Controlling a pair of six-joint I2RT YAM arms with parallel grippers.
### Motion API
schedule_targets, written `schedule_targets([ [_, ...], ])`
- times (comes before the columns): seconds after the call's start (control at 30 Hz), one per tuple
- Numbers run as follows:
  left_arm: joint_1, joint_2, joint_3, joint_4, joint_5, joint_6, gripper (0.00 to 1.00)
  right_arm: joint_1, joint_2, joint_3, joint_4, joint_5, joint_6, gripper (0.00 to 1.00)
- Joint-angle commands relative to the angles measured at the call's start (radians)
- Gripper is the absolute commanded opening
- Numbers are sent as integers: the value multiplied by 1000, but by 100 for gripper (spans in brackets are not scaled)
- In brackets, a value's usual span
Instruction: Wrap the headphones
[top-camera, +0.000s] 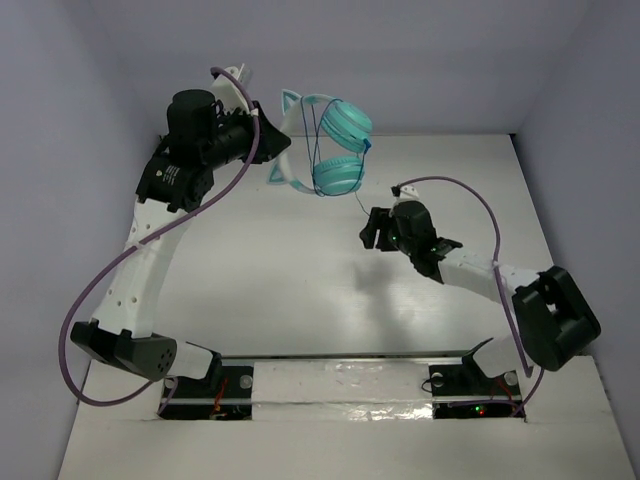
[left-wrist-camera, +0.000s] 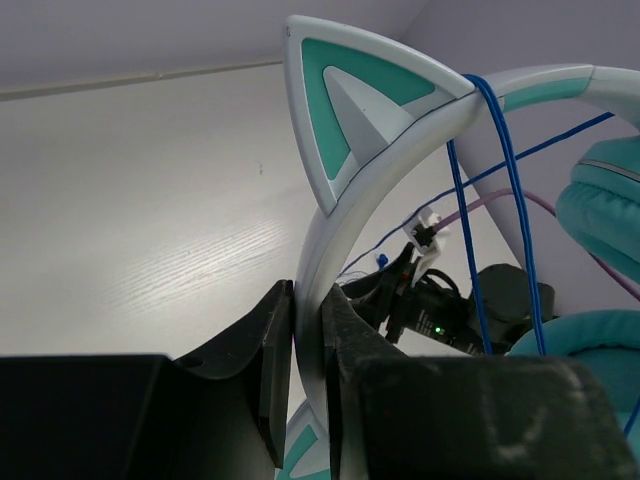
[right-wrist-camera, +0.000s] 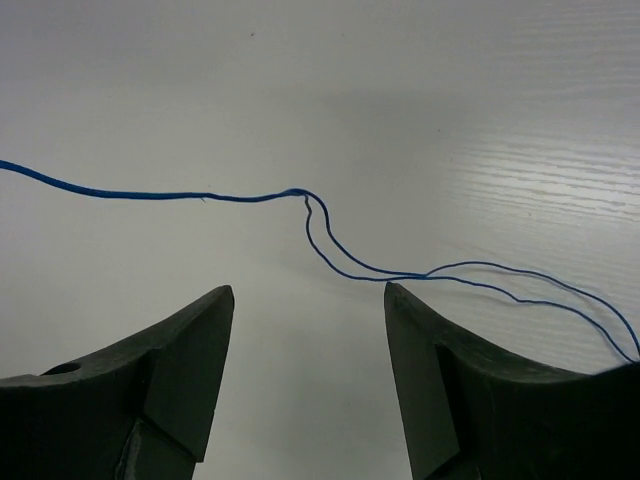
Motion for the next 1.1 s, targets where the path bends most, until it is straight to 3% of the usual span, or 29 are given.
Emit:
schedule_targets([
  [0.0,4,-23,78,66,16,-20,0,-3,47,84,13,54,-60,68],
  [0.17,4,-26,76,63,22,-16,0,-3,176,127,76,-24,-108,67],
  [0.33,4,-25,78,57,22,-8,0,-3,247,162,98,14,-126,63],
  [0.53,4,-23,93,48,10,1,0,-3,130,120,53,-57,-86,42],
  [0.7,4,-5,102,46,8,0,0,-3,29,58,-3,-85,-53,47],
  [0.83,4,-5,102,48,8,-3,0,-3,-10,55,-62,-21,-50,49],
  [1.07,4,-17,98,45,14,-3,0,-3,44,106,-51,56,-80,57],
])
